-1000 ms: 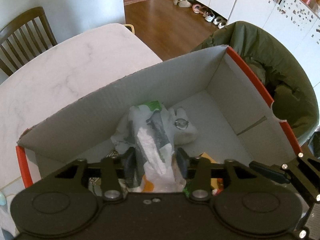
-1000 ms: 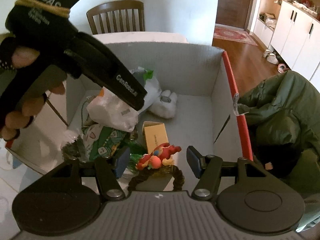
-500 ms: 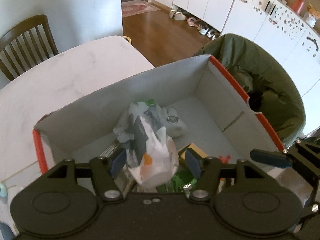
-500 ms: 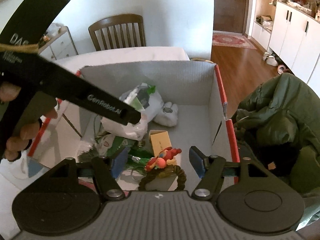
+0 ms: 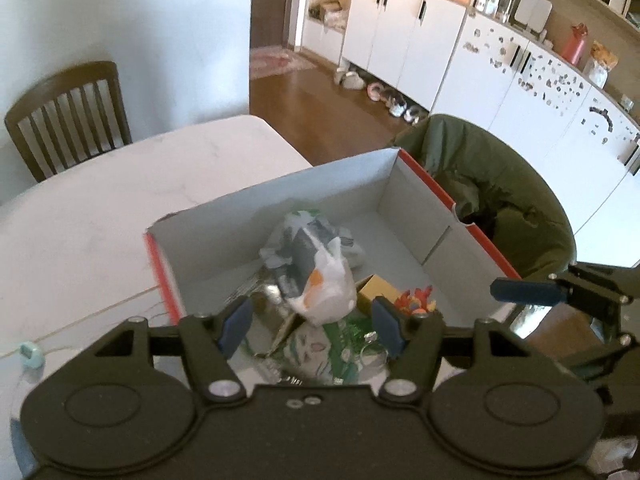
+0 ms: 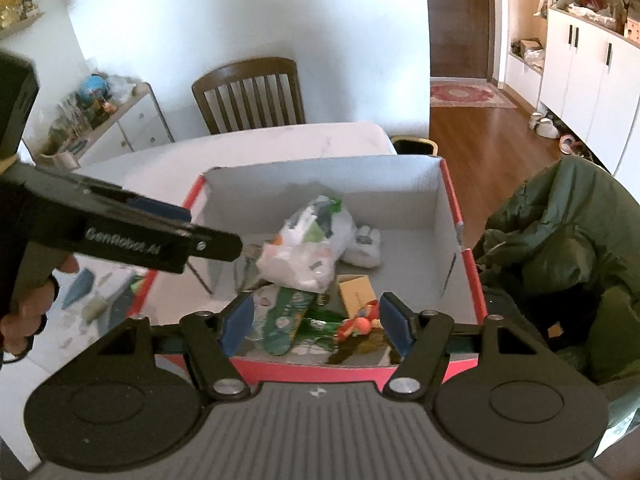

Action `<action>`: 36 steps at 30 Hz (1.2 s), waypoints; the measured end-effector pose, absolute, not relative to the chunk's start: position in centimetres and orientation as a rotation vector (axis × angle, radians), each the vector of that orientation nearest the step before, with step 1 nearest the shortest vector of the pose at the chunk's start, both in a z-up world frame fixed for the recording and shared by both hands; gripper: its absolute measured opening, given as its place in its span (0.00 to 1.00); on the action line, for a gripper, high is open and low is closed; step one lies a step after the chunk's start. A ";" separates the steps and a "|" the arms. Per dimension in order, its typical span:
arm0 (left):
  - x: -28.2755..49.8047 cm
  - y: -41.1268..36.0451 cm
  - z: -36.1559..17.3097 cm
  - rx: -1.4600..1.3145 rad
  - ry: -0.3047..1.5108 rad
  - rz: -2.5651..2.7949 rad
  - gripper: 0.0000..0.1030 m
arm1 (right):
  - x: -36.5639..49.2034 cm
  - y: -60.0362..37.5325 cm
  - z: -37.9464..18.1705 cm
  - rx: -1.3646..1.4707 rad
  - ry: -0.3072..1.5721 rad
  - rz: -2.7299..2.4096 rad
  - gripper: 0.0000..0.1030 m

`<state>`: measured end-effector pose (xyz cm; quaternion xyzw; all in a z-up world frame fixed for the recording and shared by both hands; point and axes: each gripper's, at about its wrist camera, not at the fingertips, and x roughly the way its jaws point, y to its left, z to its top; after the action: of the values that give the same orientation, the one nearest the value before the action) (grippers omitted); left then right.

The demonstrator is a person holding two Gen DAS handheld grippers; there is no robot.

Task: Organize objects
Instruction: 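Withdraw both grippers from the shoebox toward the remaining table items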

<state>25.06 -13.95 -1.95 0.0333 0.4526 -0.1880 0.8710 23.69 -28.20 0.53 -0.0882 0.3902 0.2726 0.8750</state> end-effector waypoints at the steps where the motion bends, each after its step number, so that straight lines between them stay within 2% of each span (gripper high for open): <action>1: 24.6 -13.5 -1.7 0.066 0.941 -0.395 0.63 | 23.3 -28.1 0.7 -0.179 0.811 0.571 0.67; 4: 23.1 -12.2 -1.1 0.054 0.918 -0.396 0.64 | 22.3 -27.7 1.4 -0.154 0.799 0.576 0.72; 8: 21.2 -10.0 -0.1 0.008 0.884 -0.374 0.65 | 20.9 -26.9 2.0 -0.148 0.775 0.580 0.72; 12: 19.6 -7.7 0.7 -0.014 0.855 -0.343 0.71 | 19.4 -25.6 2.6 -0.156 0.751 0.595 0.72; 17: 18.2 -4.7 1.0 -0.039 0.846 -0.313 0.77 | 17.5 -23.7 2.8 -0.170 0.728 0.618 0.77; 25: 16.0 -0.2 0.8 -0.055 0.812 -0.258 0.96 | 15.2 -20.6 2.6 -0.175 0.733 0.658 0.81; 36: 14.9 5.9 -0.7 -0.059 0.816 -0.160 0.99 | 13.2 -15.6 0.8 -0.190 0.771 0.678 0.81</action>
<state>14.88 5.85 -0.73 -0.0288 0.3964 -0.0776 0.9143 13.22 -15.57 0.77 -0.0908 0.3683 0.3236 0.8668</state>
